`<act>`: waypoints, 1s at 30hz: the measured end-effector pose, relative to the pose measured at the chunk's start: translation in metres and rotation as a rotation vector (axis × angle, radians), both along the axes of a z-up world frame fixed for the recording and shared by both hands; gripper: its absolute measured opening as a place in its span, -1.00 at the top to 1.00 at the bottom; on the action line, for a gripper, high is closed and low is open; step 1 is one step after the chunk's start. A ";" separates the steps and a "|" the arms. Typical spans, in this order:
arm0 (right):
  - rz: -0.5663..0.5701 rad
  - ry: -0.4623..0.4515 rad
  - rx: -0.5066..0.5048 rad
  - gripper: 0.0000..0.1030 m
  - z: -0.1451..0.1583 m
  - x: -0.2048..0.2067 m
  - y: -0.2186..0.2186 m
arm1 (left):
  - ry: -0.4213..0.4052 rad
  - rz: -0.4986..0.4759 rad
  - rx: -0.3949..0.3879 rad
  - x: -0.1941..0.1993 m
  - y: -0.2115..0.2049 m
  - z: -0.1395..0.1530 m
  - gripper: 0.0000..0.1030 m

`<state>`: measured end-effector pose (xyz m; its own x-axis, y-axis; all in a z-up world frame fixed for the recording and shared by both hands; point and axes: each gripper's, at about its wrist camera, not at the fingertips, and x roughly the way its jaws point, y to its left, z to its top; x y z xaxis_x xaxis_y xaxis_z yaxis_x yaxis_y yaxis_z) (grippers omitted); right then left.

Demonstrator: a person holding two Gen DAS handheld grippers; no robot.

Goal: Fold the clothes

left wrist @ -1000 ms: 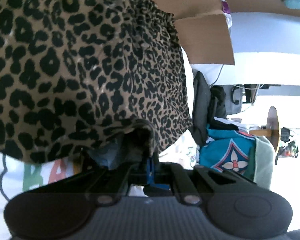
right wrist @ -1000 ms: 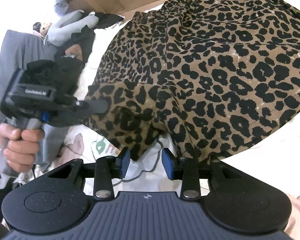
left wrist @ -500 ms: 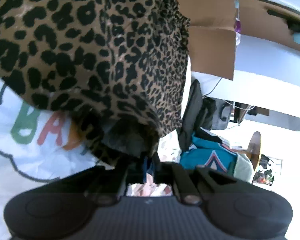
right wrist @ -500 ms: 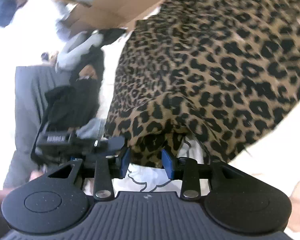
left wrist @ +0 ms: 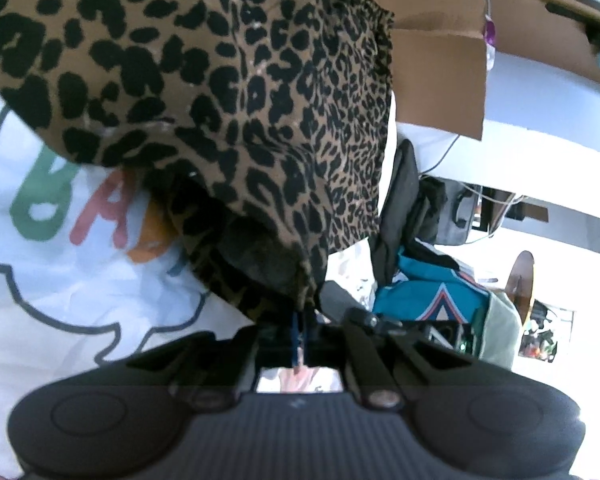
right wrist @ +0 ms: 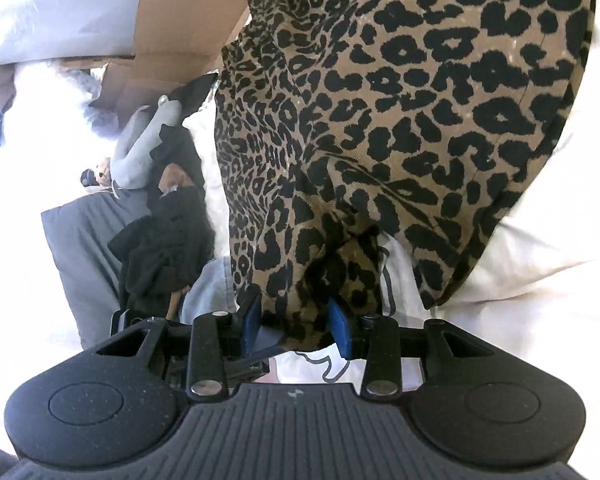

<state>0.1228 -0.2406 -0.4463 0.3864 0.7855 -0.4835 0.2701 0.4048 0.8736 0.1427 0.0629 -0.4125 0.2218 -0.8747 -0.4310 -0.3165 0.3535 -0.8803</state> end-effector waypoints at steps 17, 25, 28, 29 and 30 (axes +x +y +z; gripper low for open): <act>-0.011 -0.025 -0.144 0.93 -0.003 0.005 -0.025 | -0.176 0.043 0.468 0.006 0.106 0.049 0.76; -0.009 -0.048 -0.249 0.94 0.002 0.013 -0.033 | -0.156 0.139 0.743 0.009 0.158 0.054 0.75; -0.015 -0.045 -0.284 0.94 0.002 0.016 -0.039 | -0.141 0.164 0.799 0.010 0.169 0.048 0.75; -0.014 -0.044 -0.294 0.94 0.002 0.018 -0.041 | -0.141 0.162 0.815 0.011 0.170 0.046 0.75; -0.014 -0.044 -0.302 0.94 0.002 0.019 -0.042 | -0.144 0.153 0.829 0.012 0.171 0.044 0.75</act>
<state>0.1414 -0.2829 -0.4440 0.4215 0.6032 -0.6771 0.2422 0.6447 0.7251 0.1550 0.2335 -0.3689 0.4134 -0.2454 -0.8769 -0.3182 0.8634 -0.3916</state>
